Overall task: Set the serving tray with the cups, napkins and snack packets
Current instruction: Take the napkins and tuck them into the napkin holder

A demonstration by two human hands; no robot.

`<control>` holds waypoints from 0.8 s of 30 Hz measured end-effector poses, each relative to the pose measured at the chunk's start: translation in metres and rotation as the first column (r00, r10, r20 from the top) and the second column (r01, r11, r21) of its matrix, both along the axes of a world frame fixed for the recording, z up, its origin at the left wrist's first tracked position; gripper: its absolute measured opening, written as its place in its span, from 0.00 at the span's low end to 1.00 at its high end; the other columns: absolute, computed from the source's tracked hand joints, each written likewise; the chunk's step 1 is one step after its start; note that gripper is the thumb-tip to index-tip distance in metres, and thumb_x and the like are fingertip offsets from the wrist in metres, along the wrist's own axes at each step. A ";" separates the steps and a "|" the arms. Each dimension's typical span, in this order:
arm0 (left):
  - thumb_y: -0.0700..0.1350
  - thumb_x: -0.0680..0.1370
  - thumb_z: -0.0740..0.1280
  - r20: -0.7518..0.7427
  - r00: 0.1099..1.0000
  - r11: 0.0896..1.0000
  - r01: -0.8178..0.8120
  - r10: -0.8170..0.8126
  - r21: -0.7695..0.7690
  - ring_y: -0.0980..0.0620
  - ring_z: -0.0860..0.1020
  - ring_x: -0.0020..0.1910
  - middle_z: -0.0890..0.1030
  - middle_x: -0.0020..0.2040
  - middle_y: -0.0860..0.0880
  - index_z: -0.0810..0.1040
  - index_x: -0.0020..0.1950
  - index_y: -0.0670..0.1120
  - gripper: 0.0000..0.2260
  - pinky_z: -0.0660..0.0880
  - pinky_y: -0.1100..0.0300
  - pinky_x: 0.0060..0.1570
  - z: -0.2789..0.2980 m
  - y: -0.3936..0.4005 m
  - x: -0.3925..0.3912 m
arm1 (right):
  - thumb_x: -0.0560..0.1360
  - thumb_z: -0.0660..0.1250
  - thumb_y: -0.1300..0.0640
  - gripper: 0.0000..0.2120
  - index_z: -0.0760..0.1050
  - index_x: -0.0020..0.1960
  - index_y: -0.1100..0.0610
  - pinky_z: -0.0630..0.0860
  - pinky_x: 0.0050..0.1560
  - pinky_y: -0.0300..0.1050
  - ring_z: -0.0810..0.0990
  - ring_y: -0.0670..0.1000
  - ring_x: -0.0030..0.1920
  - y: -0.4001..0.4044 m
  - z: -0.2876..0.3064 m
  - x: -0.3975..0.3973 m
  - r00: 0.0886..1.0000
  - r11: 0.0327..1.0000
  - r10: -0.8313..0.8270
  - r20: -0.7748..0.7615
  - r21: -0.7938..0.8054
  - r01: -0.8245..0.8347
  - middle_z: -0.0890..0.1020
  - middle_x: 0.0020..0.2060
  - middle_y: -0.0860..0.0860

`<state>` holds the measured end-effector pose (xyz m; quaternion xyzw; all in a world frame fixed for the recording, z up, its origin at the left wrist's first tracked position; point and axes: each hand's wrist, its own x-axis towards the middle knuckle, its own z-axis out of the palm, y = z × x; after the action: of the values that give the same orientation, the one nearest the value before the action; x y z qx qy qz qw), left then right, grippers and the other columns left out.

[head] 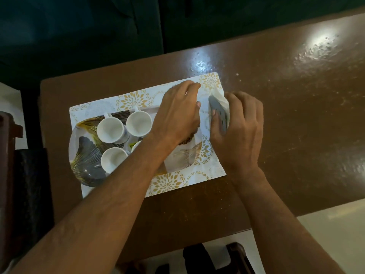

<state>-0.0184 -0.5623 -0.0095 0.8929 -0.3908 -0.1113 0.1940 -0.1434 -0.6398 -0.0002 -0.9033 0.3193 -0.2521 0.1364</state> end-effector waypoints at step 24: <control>0.51 0.83 0.57 0.269 0.873 0.856 -0.467 0.407 0.220 0.42 0.65 0.79 0.68 0.78 0.40 0.65 0.79 0.42 0.25 0.57 0.42 0.81 0.042 0.449 0.040 | 0.84 0.55 0.43 0.28 0.65 0.77 0.58 0.65 0.77 0.58 0.67 0.61 0.76 0.344 0.015 0.124 0.773 0.841 0.522 -0.361 0.063 -0.538 0.70 0.75 0.59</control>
<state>0.0216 -0.1136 0.0325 0.9832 -0.1756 -0.0214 0.0440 -0.0197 -0.2957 0.0149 -0.9898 0.0660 -0.0385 0.1204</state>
